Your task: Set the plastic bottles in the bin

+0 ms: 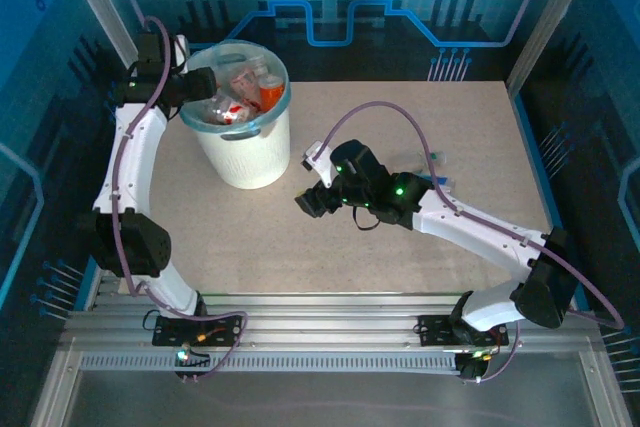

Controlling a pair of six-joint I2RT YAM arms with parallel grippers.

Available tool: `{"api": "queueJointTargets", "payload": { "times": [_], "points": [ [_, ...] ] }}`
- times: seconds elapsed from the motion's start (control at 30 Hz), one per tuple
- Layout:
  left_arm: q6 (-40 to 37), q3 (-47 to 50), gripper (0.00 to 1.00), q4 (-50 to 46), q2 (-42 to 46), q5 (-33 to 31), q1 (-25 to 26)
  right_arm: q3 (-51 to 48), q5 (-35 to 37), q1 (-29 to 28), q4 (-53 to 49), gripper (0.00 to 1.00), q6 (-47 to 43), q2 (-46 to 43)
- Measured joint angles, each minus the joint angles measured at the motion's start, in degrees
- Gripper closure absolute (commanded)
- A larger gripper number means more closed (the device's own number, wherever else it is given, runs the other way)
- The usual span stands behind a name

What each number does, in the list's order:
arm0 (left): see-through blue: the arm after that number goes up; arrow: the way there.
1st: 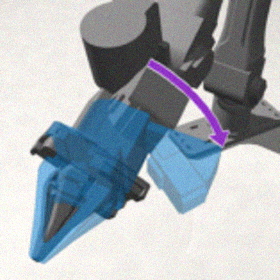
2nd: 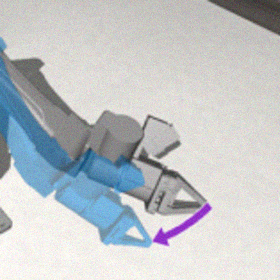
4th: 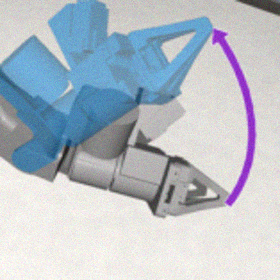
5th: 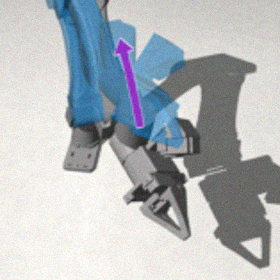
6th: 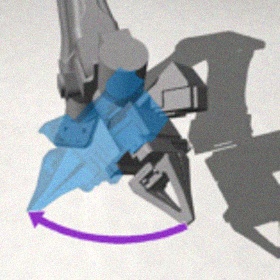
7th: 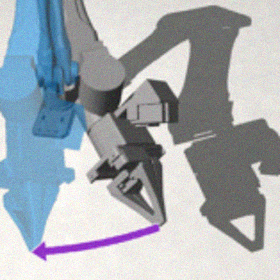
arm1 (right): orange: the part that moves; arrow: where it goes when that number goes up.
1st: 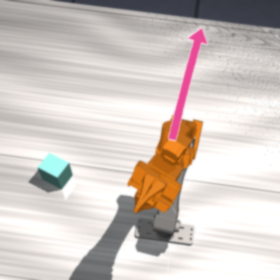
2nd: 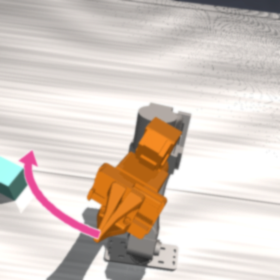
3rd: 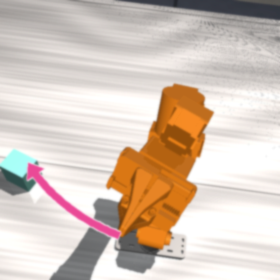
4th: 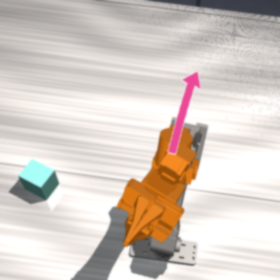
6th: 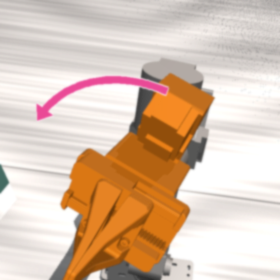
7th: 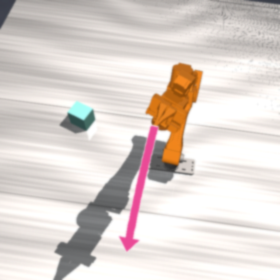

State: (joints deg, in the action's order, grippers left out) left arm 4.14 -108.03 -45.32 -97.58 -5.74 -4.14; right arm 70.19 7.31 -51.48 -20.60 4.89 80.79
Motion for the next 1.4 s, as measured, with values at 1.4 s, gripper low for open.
{"api": "queueJointTargets", "payload": {
  "times": [1.4],
  "points": [
    [-32.13, 29.03, 0.04, 28.11, 12.41, 6.05, 57.20, -24.09, 1.22, 46.75, -7.58, 0.09, 50.71, -6.97]
  ]
}}
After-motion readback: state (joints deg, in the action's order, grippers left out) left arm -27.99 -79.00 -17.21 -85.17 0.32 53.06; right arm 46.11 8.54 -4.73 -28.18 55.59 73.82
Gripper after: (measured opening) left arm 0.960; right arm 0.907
